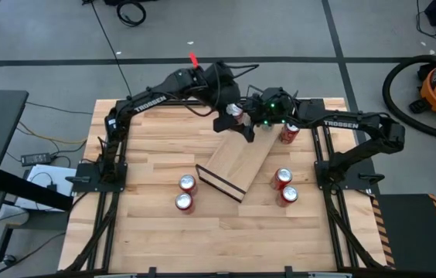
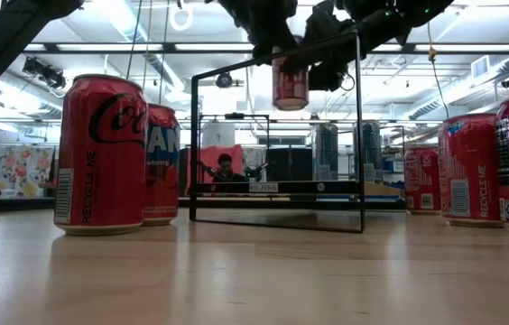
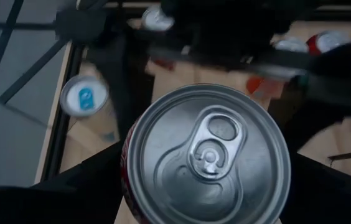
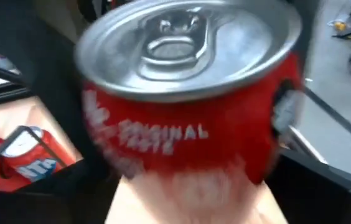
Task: Place canned beverage on shelf
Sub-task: Put the left red-white soda can on the shelf
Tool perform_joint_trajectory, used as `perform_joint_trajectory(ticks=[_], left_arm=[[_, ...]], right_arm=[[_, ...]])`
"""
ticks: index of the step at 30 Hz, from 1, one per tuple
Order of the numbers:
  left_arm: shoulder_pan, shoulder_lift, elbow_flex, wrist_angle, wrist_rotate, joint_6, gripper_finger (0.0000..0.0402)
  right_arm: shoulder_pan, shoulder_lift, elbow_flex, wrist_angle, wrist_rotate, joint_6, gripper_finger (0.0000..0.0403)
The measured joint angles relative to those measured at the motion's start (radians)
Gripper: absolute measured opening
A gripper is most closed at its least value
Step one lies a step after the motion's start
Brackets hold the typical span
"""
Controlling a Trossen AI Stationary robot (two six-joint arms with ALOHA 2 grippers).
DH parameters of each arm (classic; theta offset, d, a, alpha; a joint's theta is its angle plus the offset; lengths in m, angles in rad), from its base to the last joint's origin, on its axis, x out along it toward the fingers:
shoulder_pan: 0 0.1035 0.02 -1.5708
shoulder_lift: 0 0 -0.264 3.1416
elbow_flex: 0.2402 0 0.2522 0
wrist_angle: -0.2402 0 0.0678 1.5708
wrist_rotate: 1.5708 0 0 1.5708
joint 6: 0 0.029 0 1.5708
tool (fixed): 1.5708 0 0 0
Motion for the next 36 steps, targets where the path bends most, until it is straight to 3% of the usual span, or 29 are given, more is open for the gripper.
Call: perform_joint_trajectory(ticks=[3,20,30,36], left_arm=[[-0.004,0.000,0.000,0.014,0.010,0.000,0.0331],[-0.009,0.000,0.002,0.008,0.001,-0.018,0.0332],[-0.001,-0.009,0.002,0.034,-0.032,-0.018,0.0390],[0.008,-0.051,0.002,0.033,-0.037,-0.026,0.0395]], right_arm=[[-0.003,0.000,0.000,0.011,-0.006,0.037,0.0392],[-0.007,0.000,0.000,0.003,0.002,-0.003,0.0332],[-0.016,-0.007,-0.002,-0.025,0.000,0.008,0.0332],[-0.037,-0.045,-0.002,-0.061,0.001,-0.012,0.0335]])
